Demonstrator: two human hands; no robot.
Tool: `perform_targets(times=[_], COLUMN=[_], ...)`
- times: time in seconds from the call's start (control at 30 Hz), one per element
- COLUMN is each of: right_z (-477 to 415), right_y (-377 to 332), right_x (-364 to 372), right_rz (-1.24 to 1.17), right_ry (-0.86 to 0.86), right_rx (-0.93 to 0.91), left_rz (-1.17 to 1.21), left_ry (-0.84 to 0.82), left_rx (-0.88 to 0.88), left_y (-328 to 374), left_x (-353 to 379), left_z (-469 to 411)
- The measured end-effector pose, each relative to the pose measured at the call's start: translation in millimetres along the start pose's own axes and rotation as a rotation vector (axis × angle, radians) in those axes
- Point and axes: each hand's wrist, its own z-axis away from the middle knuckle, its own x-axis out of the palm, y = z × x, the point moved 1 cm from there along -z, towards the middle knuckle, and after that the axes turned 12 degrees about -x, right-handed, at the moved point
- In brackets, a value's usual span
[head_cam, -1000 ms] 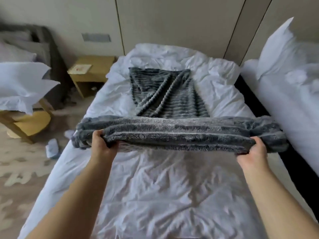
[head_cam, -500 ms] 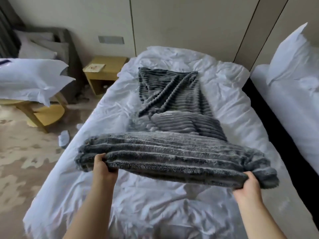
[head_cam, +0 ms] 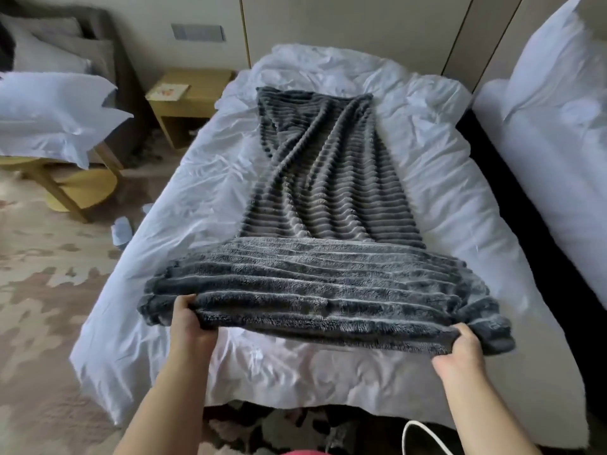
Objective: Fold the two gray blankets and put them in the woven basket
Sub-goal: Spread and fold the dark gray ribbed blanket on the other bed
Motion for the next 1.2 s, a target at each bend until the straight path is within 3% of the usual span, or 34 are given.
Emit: perform_targets(times=[0.3,0.67,0.97,1.2], right_z=[64.5,110.6,110.2,79.3], right_y=[12.6,55.9,43.7,36.7], right_x=[-51.9,-107.1,-95.5,-62.1], right_rz=[-0.005,0.054,0.018,0.013], right_ry=[0.02,0.144,0.158,0.159], right_rx=[-0.067,-0.048,-0.083,-0.007], left_rz=[-0.053,0.069,0.053,0.062], left_ry=[0.006,0.06,0.037,0.032], left_rx=[0.021,0.01,0.002,-0.009], left_y=[26.9,26.9,29.8,32.8], left_x=[-69.1,-139.3,-122.5,-85.8], left_z=[40.3,76.4,73.7,44.4])
